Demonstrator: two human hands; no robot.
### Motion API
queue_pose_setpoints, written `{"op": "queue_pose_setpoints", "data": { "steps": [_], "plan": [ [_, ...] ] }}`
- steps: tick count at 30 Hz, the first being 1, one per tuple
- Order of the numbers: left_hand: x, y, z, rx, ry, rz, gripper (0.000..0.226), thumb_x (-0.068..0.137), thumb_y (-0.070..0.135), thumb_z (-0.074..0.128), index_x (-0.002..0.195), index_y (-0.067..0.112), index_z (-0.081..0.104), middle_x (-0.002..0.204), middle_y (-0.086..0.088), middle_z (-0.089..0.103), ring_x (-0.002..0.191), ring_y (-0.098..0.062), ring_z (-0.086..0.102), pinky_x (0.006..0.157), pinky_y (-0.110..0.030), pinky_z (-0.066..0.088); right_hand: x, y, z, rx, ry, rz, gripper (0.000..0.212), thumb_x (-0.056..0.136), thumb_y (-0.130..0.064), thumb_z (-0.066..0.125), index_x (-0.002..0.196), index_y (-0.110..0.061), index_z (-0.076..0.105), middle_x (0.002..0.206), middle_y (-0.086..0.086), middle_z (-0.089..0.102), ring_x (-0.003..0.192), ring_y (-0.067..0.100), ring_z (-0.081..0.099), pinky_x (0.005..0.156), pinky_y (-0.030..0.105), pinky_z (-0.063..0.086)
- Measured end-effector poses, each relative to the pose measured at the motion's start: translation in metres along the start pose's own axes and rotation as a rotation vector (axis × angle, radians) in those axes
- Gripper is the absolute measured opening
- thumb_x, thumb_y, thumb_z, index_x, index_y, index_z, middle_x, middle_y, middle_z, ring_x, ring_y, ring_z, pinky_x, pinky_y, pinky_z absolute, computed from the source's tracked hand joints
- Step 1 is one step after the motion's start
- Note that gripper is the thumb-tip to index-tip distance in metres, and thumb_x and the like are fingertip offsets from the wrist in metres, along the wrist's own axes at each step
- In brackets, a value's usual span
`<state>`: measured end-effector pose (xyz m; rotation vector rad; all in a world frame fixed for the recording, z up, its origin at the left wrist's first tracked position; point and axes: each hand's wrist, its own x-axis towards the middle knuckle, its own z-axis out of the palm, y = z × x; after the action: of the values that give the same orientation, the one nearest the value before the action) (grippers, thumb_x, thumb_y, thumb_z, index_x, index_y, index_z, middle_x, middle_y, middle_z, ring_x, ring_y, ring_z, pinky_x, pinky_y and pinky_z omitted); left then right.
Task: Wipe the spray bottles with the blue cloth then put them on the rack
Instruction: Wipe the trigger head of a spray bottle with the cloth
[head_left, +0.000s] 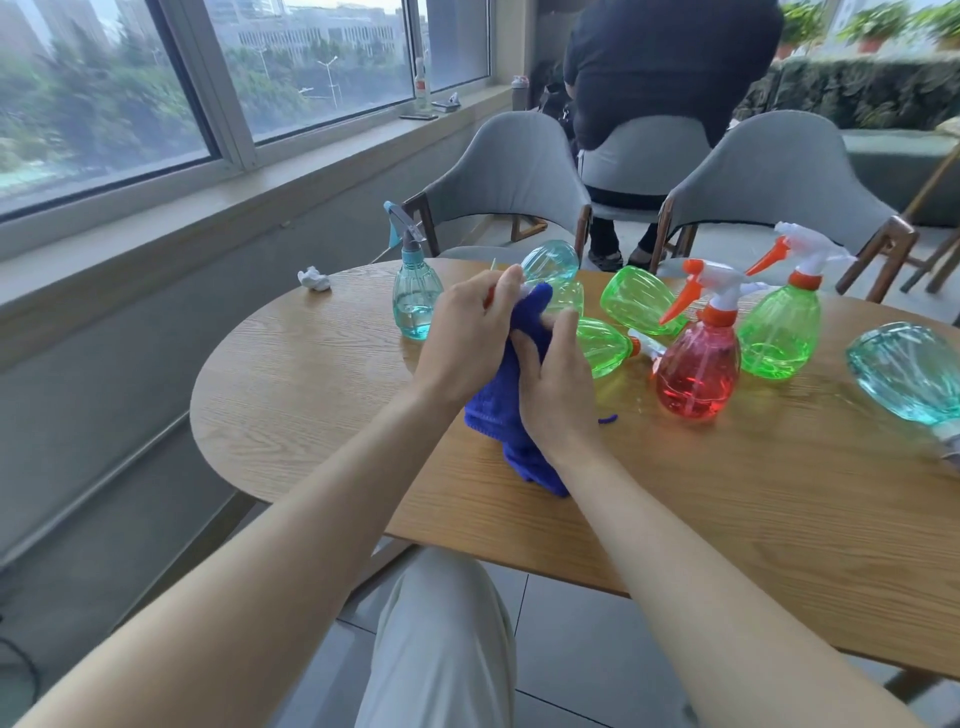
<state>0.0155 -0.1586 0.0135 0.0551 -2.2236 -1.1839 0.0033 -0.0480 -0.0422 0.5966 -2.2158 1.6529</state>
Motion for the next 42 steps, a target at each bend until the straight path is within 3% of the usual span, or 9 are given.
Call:
{"op": "queue_pose_setpoints", "data": {
  "steps": [5, 9, 12, 18, 22, 27, 30, 35, 42],
  "plan": [
    [0.001, -0.003, 0.002, -0.029, -0.009, -0.012, 0.050, 0.111, 0.046, 0.045, 0.100, 0.008, 0.075, 0.090, -0.016, 0.073, 0.087, -0.033, 0.068, 0.081, -0.055, 0.058, 0.005, 0.009, -0.016, 0.059, -0.065, 0.239, 0.029, 0.113, -0.028, 0.040, 0.085, -0.026, 0.032, 0.075, -0.001, 0.050, 0.065, 0.019, 0.045, 0.064, 0.038, 0.034],
    [0.000, -0.001, 0.001, -0.034, -0.002, -0.015, 0.042, 0.112, 0.039, 0.047, 0.105, 0.013, 0.079, 0.085, -0.003, 0.075, 0.085, -0.018, 0.069, 0.083, -0.045, 0.056, 0.008, -0.012, -0.007, 0.073, 0.011, 0.052, 0.025, 0.112, -0.026, 0.048, 0.089, -0.026, 0.038, 0.083, -0.006, 0.057, 0.070, 0.007, 0.052, 0.061, 0.026, 0.039],
    [0.000, -0.002, 0.000, -0.046, -0.017, -0.039, 0.039, 0.112, 0.039, 0.048, 0.110, 0.017, 0.080, 0.084, 0.007, 0.076, 0.085, -0.008, 0.070, 0.081, -0.037, 0.056, 0.009, -0.006, -0.006, 0.051, -0.031, 0.008, 0.017, 0.110, -0.026, 0.051, 0.100, -0.018, 0.041, 0.090, -0.006, 0.062, 0.079, 0.009, 0.058, 0.065, 0.031, 0.044],
    [0.002, -0.004, -0.001, -0.048, -0.032, -0.055, 0.041, 0.112, 0.044, 0.047, 0.111, 0.020, 0.080, 0.088, -0.002, 0.076, 0.086, -0.020, 0.071, 0.085, -0.052, 0.059, 0.010, 0.005, -0.019, 0.074, -0.151, 0.131, 0.022, 0.113, -0.027, 0.044, 0.093, -0.024, 0.035, 0.080, -0.004, 0.056, 0.067, 0.013, 0.051, 0.063, 0.038, 0.042],
    [0.003, -0.001, -0.003, -0.093, -0.084, -0.079, 0.043, 0.112, 0.046, 0.045, 0.103, 0.024, 0.082, 0.090, -0.009, 0.076, 0.089, -0.026, 0.070, 0.088, -0.055, 0.058, 0.013, -0.008, -0.019, 0.174, -0.042, 0.184, 0.020, 0.113, -0.026, 0.045, 0.097, -0.016, 0.042, 0.077, -0.006, 0.056, 0.059, 0.001, 0.049, 0.054, 0.020, 0.039],
    [0.004, 0.001, -0.006, -0.144, -0.093, -0.100, 0.046, 0.110, 0.045, 0.044, 0.102, 0.022, 0.083, 0.090, -0.005, 0.078, 0.090, -0.023, 0.073, 0.090, -0.053, 0.059, 0.008, -0.006, -0.014, 0.139, -0.097, 0.073, 0.024, 0.109, -0.035, 0.057, 0.104, -0.019, 0.039, 0.090, -0.005, 0.065, 0.076, 0.009, 0.062, 0.064, 0.024, 0.048],
    [0.007, 0.002, -0.004, -0.133, -0.105, -0.124, 0.045, 0.112, 0.045, 0.046, 0.101, 0.022, 0.083, 0.087, -0.009, 0.076, 0.077, -0.014, 0.066, 0.082, -0.045, 0.057, 0.009, 0.007, -0.022, 0.141, -0.152, 0.108, 0.020, 0.110, -0.041, 0.054, 0.101, -0.026, 0.043, 0.086, -0.008, 0.064, 0.076, 0.012, 0.061, 0.066, 0.028, 0.047],
    [0.012, 0.004, -0.003, -0.183, -0.085, -0.168, 0.044, 0.114, 0.035, 0.046, 0.098, 0.017, 0.084, 0.075, 0.009, 0.068, 0.060, 0.004, 0.051, 0.062, -0.016, 0.042, 0.013, 0.023, -0.031, 0.153, -0.118, 0.280, 0.025, 0.111, -0.035, 0.050, 0.099, -0.014, 0.051, 0.075, -0.007, 0.055, 0.066, 0.011, 0.050, 0.067, 0.036, 0.040],
    [0.016, 0.009, 0.001, -0.174, -0.079, -0.239, 0.044, 0.113, 0.031, 0.044, 0.095, 0.013, 0.080, 0.075, 0.006, 0.064, 0.057, 0.006, 0.051, 0.063, -0.020, 0.042, 0.027, -0.012, -0.039, 0.344, 0.076, 0.272, 0.021, 0.112, -0.036, 0.047, 0.102, -0.027, 0.063, 0.089, -0.012, 0.062, 0.077, -0.002, 0.057, 0.080, 0.027, 0.046]
  ]
}}
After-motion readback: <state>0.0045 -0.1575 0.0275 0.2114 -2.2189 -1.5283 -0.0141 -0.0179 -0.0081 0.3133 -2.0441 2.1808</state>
